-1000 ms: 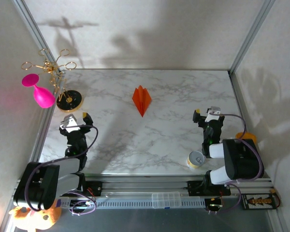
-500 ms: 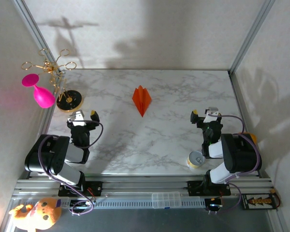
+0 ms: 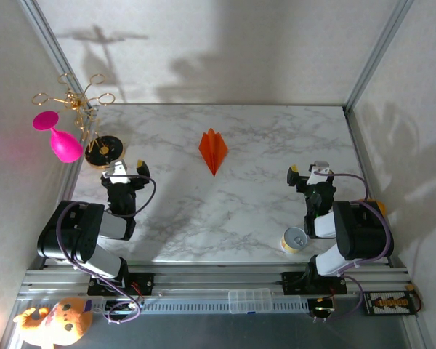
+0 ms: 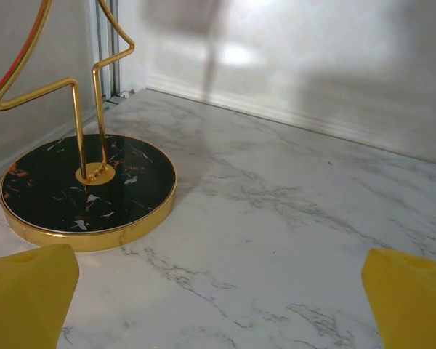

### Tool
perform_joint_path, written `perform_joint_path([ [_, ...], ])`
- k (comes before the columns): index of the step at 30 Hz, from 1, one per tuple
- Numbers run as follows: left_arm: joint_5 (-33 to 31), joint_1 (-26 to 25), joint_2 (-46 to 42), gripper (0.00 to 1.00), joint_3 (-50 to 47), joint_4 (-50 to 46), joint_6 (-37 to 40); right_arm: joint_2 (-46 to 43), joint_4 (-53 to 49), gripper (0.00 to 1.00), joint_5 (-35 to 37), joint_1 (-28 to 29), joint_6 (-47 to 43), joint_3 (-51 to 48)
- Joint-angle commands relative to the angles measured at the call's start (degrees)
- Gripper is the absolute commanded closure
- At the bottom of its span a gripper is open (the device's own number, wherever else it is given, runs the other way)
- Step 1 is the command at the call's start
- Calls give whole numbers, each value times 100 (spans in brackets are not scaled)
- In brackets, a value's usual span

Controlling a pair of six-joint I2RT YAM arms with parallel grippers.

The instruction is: Fold a paper plane with a square sheet of paper (pick it up from the middle)

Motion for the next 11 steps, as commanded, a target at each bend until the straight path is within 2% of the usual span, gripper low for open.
perform_joint_path([
  [1,-57,-10,36,1,67,-74,51,43,155,1,-43,-34,8,40],
  [11,145,17,49,1,104,-133,100,35,154,1,-40,-37,8,40],
])
